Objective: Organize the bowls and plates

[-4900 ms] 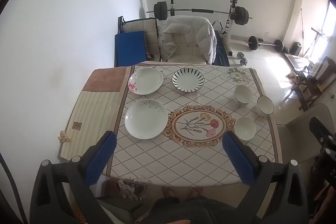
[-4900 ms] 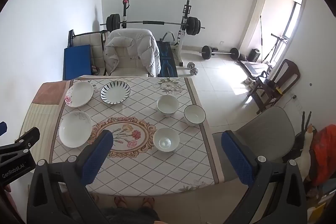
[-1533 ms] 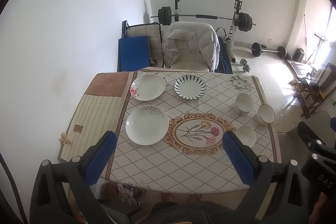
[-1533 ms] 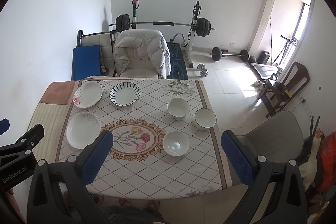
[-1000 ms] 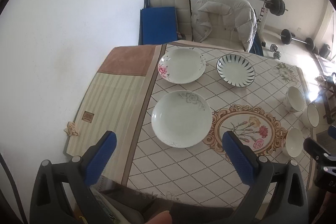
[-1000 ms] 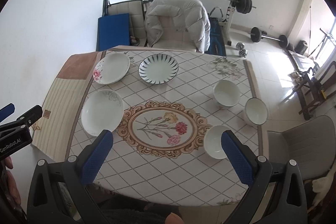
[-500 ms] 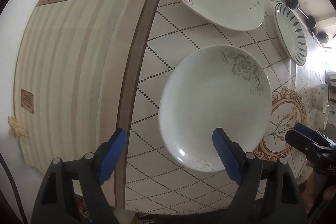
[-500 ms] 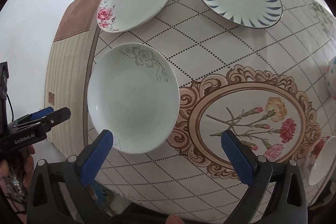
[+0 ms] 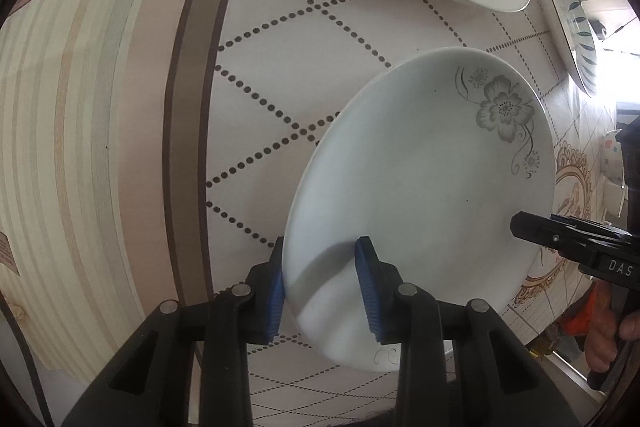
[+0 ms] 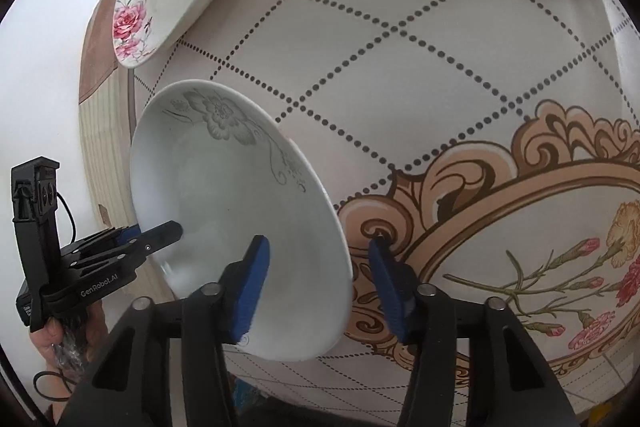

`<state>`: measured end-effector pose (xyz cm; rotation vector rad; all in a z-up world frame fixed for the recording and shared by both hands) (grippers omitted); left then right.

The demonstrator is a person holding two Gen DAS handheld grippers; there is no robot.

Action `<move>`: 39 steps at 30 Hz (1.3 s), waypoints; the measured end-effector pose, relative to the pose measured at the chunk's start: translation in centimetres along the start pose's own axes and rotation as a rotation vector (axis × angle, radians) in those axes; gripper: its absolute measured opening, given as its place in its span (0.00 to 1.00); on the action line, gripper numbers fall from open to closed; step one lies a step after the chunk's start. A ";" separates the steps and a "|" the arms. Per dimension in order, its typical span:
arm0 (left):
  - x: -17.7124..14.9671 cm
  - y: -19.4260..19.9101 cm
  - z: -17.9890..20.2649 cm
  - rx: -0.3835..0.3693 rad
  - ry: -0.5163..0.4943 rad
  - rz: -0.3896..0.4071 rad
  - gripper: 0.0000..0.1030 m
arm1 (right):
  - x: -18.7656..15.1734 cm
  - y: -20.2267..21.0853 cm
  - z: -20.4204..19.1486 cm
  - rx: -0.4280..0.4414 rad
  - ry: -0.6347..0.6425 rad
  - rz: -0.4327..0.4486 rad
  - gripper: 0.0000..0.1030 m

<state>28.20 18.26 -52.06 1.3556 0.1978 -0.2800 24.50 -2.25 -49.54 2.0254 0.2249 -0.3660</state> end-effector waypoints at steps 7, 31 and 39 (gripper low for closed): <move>-1.5 1.0 0.8 0.019 0.025 0.047 0.28 | -0.3 -0.3 0.3 -0.016 0.058 0.044 0.17; -5.8 4.0 20.3 0.065 -0.150 0.147 0.25 | -3.3 11.0 11.6 -0.017 -0.039 0.253 0.16; -4.6 0.7 24.5 0.077 -0.197 0.096 0.25 | -4.3 13.7 20.4 -0.049 -0.123 0.281 0.16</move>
Point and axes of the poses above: each gripper's, at about its wrist camera, not at the fingertips, and y roughly against the way its jaws point, z to its right, x to its top, the point moved 10 cm from there along -y, roughly the way its jaws point, and after that the axes turned 6 degrees about -z, right-handed, at the moved point
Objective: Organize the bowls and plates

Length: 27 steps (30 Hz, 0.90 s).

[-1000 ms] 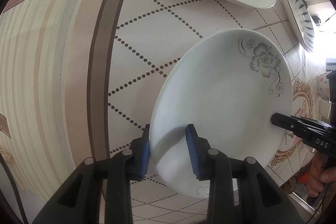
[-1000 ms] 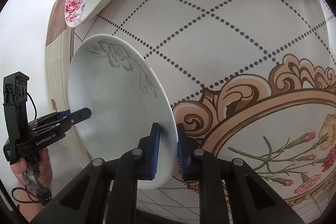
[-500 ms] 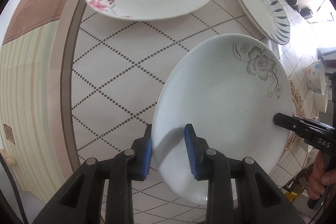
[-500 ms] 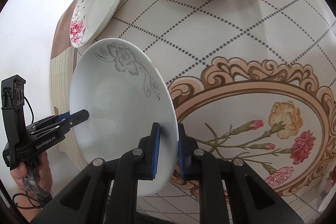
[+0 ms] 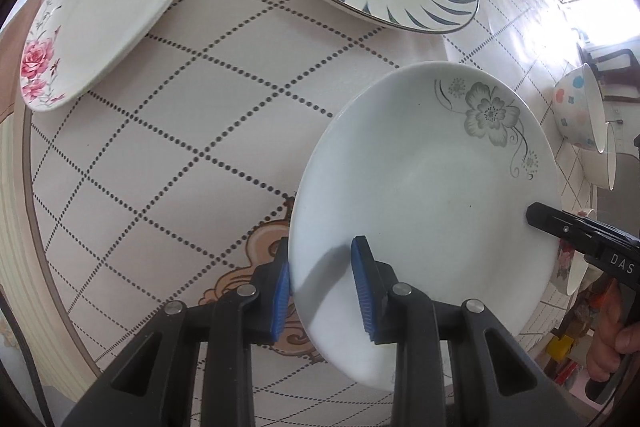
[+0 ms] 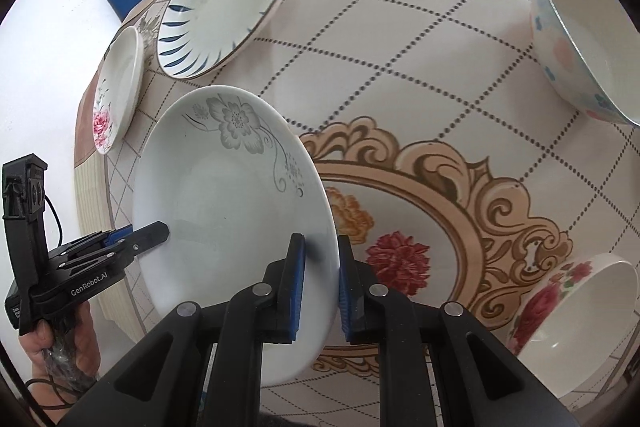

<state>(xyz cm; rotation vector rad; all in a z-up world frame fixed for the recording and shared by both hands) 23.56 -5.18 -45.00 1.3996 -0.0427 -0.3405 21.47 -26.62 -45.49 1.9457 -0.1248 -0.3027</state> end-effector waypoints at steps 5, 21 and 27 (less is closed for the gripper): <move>0.5 -1.4 1.3 0.037 -0.005 -0.027 0.26 | 0.1 0.0 2.9 -0.023 -0.010 -0.010 0.16; 0.5 2.3 2.9 0.035 0.073 0.039 0.35 | -0.7 -0.9 2.3 -0.079 -0.003 -0.086 0.52; 1.8 8.3 -0.9 0.007 0.186 0.205 0.41 | -0.2 3.8 -0.5 0.020 0.039 0.012 0.78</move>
Point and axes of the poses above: each gripper's, at about its wrist camera, not at the fingertips, and y roughly against the way its jaws point, z to its right, x to its top, the point moved 10 cm from there along -y, roughly the way its jaws point, and after that the axes turned 6 degrees about -z, right-handed, at the moved point
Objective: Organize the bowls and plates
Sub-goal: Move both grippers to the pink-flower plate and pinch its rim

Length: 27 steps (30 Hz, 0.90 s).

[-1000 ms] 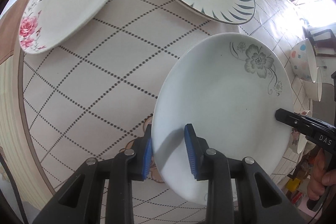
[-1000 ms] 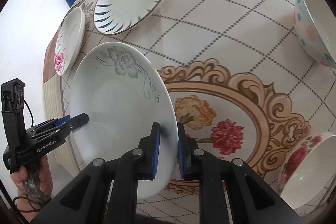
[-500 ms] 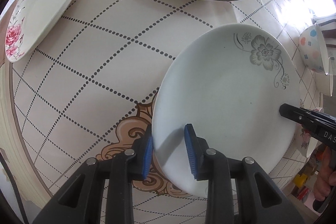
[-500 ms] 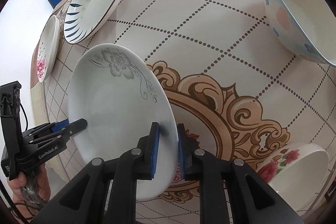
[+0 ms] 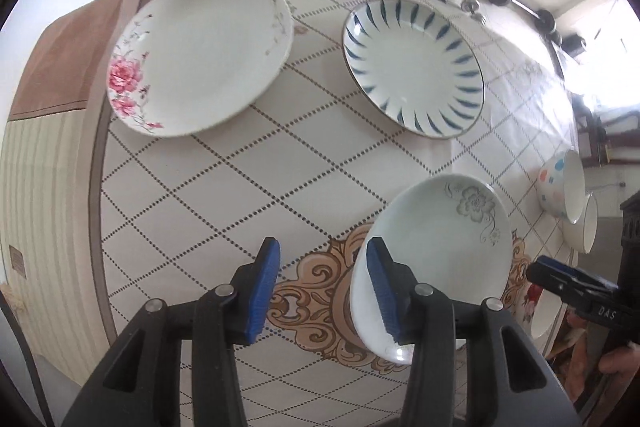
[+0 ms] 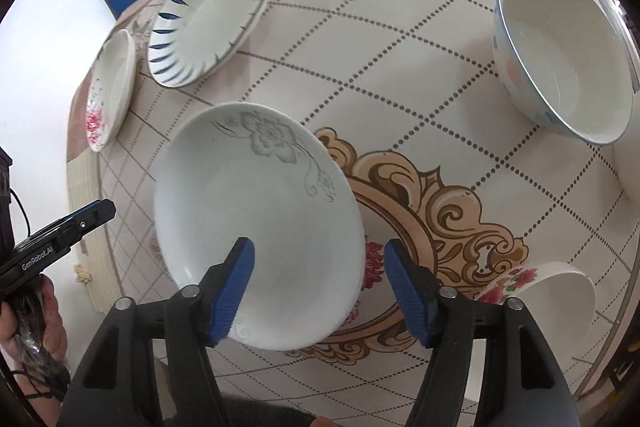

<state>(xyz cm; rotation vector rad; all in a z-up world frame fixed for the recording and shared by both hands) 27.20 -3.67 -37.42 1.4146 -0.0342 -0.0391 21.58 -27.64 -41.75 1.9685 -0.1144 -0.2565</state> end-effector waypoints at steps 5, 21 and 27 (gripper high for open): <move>3.7 4.9 -4.4 0.069 0.111 0.217 0.42 | 2.1 3.3 -5.6 0.120 0.072 0.081 0.86; 11.3 0.7 -20.2 -0.132 0.307 0.018 0.41 | 17.0 -2.2 -26.4 0.032 0.291 0.095 1.00; 13.6 -3.4 -23.9 -0.208 0.371 -0.072 0.41 | 22.6 -8.3 -27.6 -0.005 0.233 -0.006 1.00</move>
Point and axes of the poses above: each gripper's, at about its wrist camera, not at the fingertips, and y roughly against the way its jaws point, z to its right, x to its top, the point moved 10 cm from there along -y, roughly the way its jaws point, and after that the axes turned 6 degrees about -z, right-handed, at the moved point
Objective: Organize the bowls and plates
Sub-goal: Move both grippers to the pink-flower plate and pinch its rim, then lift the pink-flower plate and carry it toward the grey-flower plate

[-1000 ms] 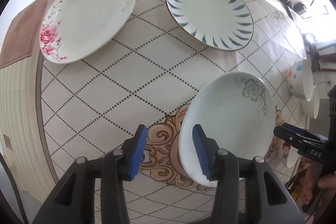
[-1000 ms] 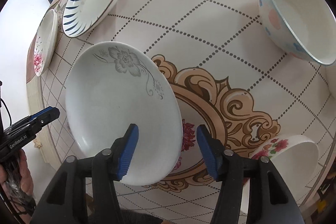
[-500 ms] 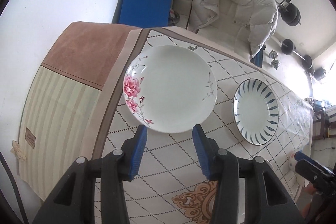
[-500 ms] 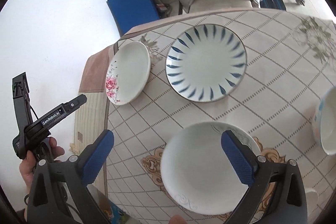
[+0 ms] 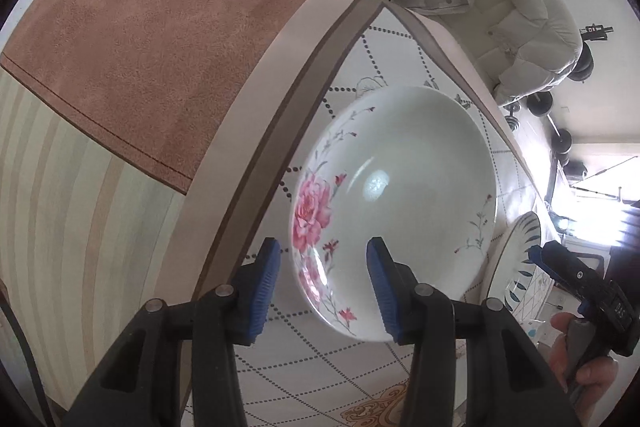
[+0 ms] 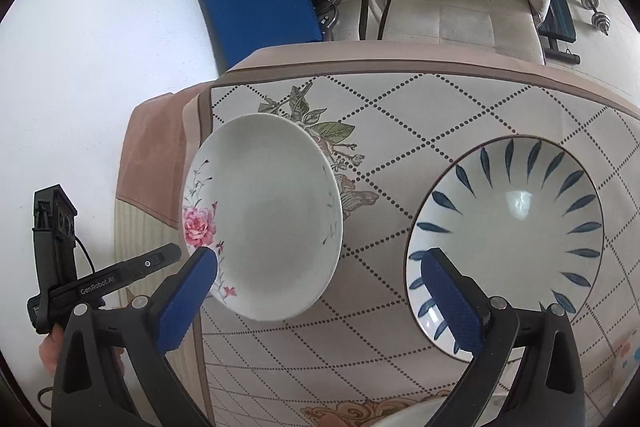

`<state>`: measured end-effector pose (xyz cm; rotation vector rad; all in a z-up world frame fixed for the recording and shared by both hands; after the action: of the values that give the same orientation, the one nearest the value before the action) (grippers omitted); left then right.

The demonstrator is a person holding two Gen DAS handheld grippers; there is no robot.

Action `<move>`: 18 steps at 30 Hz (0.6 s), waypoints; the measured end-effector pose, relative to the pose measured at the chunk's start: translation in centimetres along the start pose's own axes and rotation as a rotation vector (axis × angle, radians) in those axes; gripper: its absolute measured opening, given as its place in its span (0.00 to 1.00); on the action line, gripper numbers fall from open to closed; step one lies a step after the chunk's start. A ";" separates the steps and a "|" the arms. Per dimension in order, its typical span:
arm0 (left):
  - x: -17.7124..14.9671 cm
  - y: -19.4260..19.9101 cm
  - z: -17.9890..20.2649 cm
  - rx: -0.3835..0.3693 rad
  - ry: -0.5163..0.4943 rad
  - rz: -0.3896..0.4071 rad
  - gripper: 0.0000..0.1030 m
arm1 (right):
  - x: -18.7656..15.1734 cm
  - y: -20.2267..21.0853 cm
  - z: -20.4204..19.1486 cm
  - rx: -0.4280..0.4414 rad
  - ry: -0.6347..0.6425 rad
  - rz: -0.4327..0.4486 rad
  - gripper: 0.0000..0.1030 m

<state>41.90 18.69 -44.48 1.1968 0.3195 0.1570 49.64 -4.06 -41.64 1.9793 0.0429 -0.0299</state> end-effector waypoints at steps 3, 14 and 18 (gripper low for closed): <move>1.4 -1.1 -0.3 -0.017 -0.003 -0.016 0.41 | 1.9 -2.4 0.1 0.003 -0.002 -0.045 1.00; 3.0 -3.4 0.6 0.014 -0.087 -0.056 0.39 | 4.0 -7.7 -0.9 0.055 0.030 -0.197 0.67; 2.6 -3.5 1.0 0.042 -0.119 -0.056 0.20 | 3.2 -8.8 -1.0 0.055 0.049 -0.232 0.42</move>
<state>44.51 17.28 -47.86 1.2322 0.2522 0.0302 52.47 0.42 -49.42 2.0211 0.3058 -0.1346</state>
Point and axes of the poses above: each gripper's, at about its wrist camera, not at the fingertips, and y roughly against the way its jaws point, z to its right, x to its top, the point moved 10 cm from there along -y, roughly the way its jaws point, and after that the axes turned 6 degrees about -z, right-handed, at the moved point
